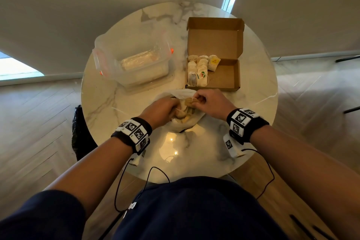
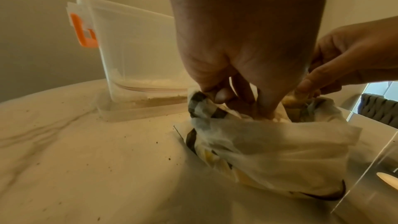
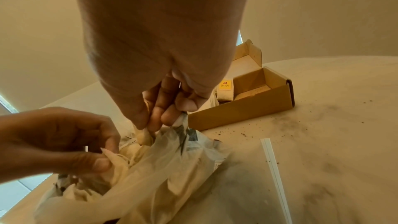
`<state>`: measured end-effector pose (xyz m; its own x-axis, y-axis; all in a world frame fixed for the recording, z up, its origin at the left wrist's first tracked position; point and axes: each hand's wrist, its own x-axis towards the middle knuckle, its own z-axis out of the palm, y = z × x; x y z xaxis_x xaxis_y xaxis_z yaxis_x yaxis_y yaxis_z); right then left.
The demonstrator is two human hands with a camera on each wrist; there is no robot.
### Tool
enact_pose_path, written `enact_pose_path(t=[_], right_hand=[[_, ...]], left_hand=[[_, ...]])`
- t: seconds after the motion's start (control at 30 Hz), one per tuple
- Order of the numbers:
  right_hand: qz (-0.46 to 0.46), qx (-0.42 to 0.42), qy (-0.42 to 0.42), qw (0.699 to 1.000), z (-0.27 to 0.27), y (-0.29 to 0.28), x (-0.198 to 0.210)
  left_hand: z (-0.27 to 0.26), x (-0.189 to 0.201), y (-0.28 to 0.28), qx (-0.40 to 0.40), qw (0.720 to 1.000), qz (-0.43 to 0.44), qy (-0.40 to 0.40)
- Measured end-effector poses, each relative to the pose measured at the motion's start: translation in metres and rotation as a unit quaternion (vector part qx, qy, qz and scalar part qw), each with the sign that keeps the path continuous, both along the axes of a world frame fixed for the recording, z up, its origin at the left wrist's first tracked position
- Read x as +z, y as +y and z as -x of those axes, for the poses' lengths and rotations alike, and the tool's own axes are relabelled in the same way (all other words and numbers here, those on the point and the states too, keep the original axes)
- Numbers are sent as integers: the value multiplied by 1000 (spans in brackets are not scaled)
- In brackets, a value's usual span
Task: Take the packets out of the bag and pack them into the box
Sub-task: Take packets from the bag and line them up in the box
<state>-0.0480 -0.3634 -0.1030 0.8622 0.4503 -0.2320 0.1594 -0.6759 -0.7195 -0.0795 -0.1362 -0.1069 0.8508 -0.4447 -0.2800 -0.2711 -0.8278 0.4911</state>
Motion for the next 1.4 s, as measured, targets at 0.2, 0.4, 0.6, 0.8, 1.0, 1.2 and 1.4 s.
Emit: enact_pose_path(t=[0.2, 0.4, 0.6, 0.8, 1.0, 1.2, 1.4], right_hand=[[2, 5, -7, 1000, -2, 2, 5], [16, 25, -7, 1000, -2, 9, 9], [17, 48, 4, 999, -1, 9, 17], [-16, 34, 15, 999, 2, 5, 17], [-14, 36, -34, 999, -2, 1, 19], [-43, -5, -48, 998, -17, -11, 29], [-60, -64, -90, 992, -42, -34, 45]], left_hand=[[-5, 22, 3, -25, 998, 47, -22], [-13, 39, -3, -21, 991, 124, -39], [-14, 42, -7, 29, 988, 149, -29], [-14, 42, -7, 16, 991, 114, -62], [-24, 48, -11, 4, 987, 130, -96], [-40, 56, -25, 24, 980, 157, -119], [-60, 49, -36, 84, 981, 137, -113]])
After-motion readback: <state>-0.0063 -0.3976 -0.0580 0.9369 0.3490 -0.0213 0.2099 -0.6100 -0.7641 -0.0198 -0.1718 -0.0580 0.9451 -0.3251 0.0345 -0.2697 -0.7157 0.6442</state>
